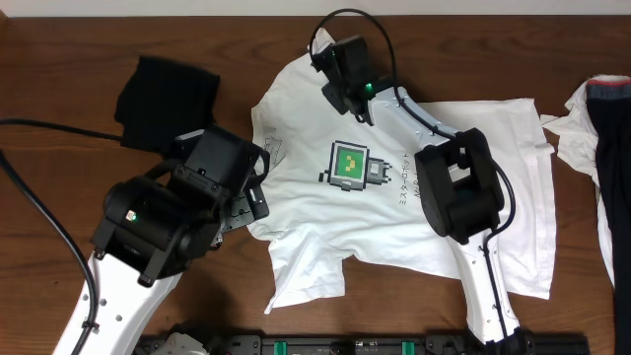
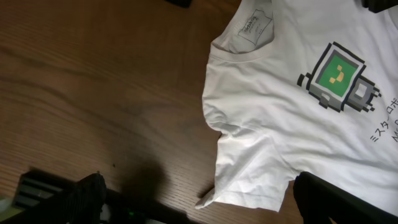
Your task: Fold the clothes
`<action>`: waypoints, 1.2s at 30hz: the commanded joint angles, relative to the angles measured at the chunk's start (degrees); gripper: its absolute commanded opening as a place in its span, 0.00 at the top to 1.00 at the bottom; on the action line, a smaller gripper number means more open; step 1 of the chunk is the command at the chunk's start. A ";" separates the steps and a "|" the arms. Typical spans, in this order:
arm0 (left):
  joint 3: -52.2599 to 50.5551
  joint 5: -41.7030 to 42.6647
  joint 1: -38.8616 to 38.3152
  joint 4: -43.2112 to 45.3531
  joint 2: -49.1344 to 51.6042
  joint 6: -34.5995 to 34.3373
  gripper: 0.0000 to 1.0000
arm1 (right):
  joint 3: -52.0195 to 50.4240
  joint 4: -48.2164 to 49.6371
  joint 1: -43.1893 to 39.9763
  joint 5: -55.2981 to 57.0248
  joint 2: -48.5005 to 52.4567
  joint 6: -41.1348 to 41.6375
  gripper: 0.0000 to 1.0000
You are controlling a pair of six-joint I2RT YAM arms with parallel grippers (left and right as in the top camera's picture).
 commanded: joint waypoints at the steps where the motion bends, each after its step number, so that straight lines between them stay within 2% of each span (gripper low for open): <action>1: -0.13 -1.33 0.28 -0.17 0.22 -0.31 0.02 | 0.13 0.63 -0.92 -0.17 0.50 0.83 0.57; 8: -0.13 -1.33 0.28 -0.17 0.22 -0.31 0.02 | 0.11 0.87 -1.84 -0.22 0.50 2.58 0.77; 10: -0.13 -1.33 0.31 -0.17 0.22 -0.31 0.02 | 0.11 0.90 -1.99 -0.22 0.50 2.78 0.79; 11: -0.13 -1.33 0.28 -0.17 0.22 -0.31 0.02 | 0.11 0.94 -2.03 -0.22 0.50 2.78 0.78; 13: -0.13 -1.33 0.28 -0.15 0.22 -0.31 0.02 | 0.11 1.09 -2.03 -0.22 0.50 3.28 0.58; 15: -0.13 -1.33 0.28 -0.17 0.22 -0.31 0.02 | 0.11 1.25 -2.03 -0.28 0.50 4.39 0.51; 36: -0.13 -1.33 0.28 -0.17 0.22 -0.31 0.02 | -1.36 0.59 -1.70 -5.40 0.50 9.01 0.53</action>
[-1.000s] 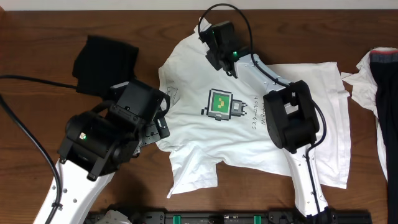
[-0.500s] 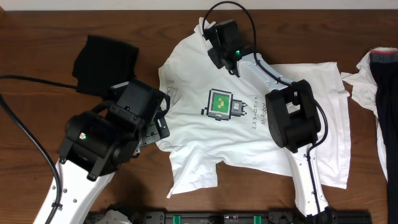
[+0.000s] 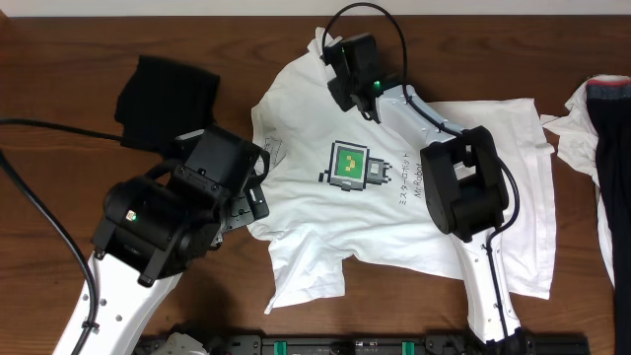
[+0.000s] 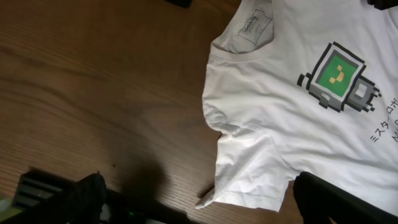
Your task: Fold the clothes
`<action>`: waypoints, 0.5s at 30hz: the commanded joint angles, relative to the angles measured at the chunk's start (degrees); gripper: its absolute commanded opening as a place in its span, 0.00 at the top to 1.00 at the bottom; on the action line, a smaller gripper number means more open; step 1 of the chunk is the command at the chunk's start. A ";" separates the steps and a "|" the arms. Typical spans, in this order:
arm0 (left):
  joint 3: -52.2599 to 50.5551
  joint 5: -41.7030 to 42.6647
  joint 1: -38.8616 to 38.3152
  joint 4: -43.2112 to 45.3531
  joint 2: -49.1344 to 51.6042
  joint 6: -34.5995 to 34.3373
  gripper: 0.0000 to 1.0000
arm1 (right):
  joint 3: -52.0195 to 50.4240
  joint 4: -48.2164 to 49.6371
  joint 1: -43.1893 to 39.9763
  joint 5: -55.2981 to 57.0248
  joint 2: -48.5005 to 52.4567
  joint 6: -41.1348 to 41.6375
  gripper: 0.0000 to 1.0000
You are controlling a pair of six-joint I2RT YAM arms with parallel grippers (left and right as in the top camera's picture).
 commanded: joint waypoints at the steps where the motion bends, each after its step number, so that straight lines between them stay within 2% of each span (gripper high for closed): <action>1: -0.13 -1.31 0.28 -0.17 0.22 -0.31 0.02 | -0.72 -0.11 -0.07 -1.36 0.50 2.49 0.53; 15: -0.13 -1.33 0.28 -0.17 0.22 -0.31 0.02 | -1.33 -0.04 -0.07 -1.36 1.14 2.47 0.49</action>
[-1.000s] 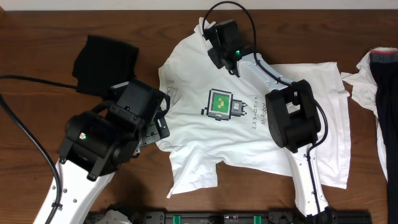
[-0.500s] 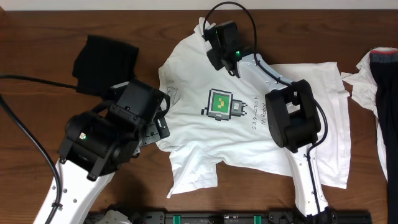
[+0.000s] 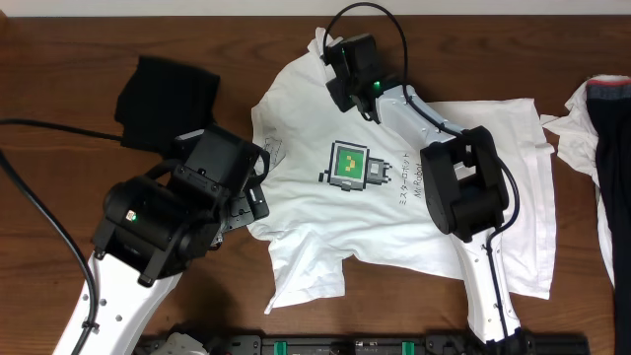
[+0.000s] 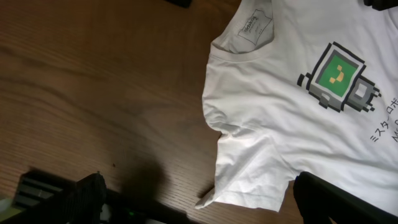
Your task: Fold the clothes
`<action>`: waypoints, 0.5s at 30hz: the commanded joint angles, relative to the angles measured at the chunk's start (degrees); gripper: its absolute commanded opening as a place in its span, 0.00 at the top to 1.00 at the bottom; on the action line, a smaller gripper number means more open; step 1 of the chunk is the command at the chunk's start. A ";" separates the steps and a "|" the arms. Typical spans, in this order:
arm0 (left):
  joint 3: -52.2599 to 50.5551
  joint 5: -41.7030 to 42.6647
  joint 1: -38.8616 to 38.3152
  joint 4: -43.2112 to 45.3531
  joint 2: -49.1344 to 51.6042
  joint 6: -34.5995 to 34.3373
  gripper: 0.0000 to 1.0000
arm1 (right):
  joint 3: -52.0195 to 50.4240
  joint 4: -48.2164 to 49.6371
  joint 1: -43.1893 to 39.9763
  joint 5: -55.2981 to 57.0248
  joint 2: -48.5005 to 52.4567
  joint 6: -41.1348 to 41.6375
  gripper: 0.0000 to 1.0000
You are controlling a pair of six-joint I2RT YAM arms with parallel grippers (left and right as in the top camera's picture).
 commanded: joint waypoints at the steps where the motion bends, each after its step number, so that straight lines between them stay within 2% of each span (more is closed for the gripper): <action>1: -0.13 -1.33 0.28 -0.17 0.22 -0.31 0.02 | -0.94 0.02 -0.07 -0.42 1.49 0.70 0.48; 6: -0.13 -1.31 0.28 -0.17 0.22 -0.31 0.02 | -0.94 0.87 -0.17 -0.28 2.34 0.72 0.52; 15: -0.13 -1.33 0.28 -0.17 0.22 -0.31 0.02 | -0.55 3.41 -0.26 0.50 1.92 0.48 0.67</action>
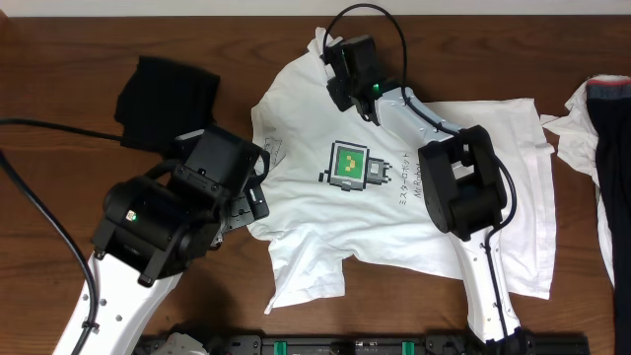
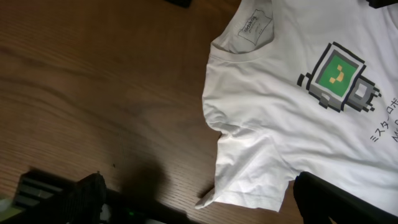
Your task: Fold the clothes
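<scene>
A white T-shirt (image 1: 394, 187) with a green pixel-robot print (image 1: 347, 166) lies spread flat on the wooden table. My left gripper (image 2: 205, 210) hangs open beside the shirt's near-left sleeve (image 2: 249, 174), its two fingers far apart; the sleeve's corner tip lies between them, untouched. In the overhead view the left gripper (image 1: 256, 184) sits at the shirt's left edge. My right gripper (image 1: 335, 57) reaches to the shirt's far sleeve at the top edge. Its fingers are hidden under its camera body.
A black folded cloth (image 1: 168, 97) lies at the far left of the table (image 1: 59, 79). A pile of white and dark garments (image 1: 596, 128) sits at the right edge. The right arm (image 1: 463, 187) stretches across the shirt's right half.
The right gripper stood over the shirt's far sleeve, slightly nearer and to the left. A second later it had shifted a little toward the far edge, and a bit of white sleeve showed beyond it. It has held there since. The left arm stayed still and open throughout.
</scene>
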`<action>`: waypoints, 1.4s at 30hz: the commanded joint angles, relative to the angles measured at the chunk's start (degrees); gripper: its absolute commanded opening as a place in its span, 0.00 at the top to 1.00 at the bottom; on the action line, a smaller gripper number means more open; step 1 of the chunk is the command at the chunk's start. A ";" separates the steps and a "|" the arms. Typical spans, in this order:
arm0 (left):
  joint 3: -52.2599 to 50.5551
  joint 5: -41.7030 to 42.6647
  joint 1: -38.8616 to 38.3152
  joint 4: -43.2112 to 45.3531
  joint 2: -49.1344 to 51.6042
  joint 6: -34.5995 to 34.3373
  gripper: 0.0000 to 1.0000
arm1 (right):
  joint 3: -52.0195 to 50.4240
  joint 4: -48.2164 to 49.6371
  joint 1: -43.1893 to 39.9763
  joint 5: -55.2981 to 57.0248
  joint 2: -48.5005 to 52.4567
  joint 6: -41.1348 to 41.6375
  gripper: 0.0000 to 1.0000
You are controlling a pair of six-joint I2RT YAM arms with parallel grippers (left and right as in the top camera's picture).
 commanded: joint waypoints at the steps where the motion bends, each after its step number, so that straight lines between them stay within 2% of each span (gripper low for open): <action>1: -0.13 -1.33 0.28 -0.17 0.22 -0.31 0.02 | -0.26 0.02 -0.31 0.46 0.96 0.24 0.70; 3: -0.13 -1.33 0.28 -0.17 0.22 -0.31 0.02 | -0.26 0.02 -0.35 0.46 0.96 0.24 0.79; 5: -0.13 -1.33 0.28 -0.17 0.22 -0.31 0.02 | -0.26 -0.02 -0.44 0.46 0.96 0.24 0.97; 6: -0.13 -1.33 0.28 -0.17 0.22 -0.31 0.02 | -0.26 0.00 -0.48 0.46 0.96 0.24 0.99; 13: -0.13 -1.31 0.28 -0.15 0.22 -0.31 0.02 | -0.24 1.49 -0.90 4.83 0.26 0.22 0.99; 21: -0.13 -1.33 0.28 -0.17 0.22 -0.31 0.02 | -0.22 2.69 -3.45 4.90 0.00 -3.08 0.99; 35: -0.13 -1.33 0.28 -0.17 0.22 -0.31 0.02 | -0.24 12.20 -9.97 4.68 0.02 -3.39 0.99; 36: -0.13 -1.33 0.28 -0.17 0.22 -0.31 0.02 | -0.24 12.59 -10.23 4.70 0.04 -3.39 0.94; 37: -0.13 -1.33 0.28 -0.17 0.22 -0.31 0.02 | -0.24 12.87 -10.40 4.70 0.02 -3.39 0.82; 38: -0.13 -1.33 0.28 -0.15 0.22 -0.31 0.02 | -0.24 13.16 -10.64 4.70 0.04 -3.39 0.64; 41: -0.13 -1.33 0.31 -0.17 0.22 -0.31 0.02 | -0.24 13.73 -11.15 4.74 0.04 -3.39 0.37; 42: -0.13 -1.33 0.28 -0.17 0.22 -0.31 0.02 | -0.24 13.92 -11.28 4.74 0.04 -3.37 0.33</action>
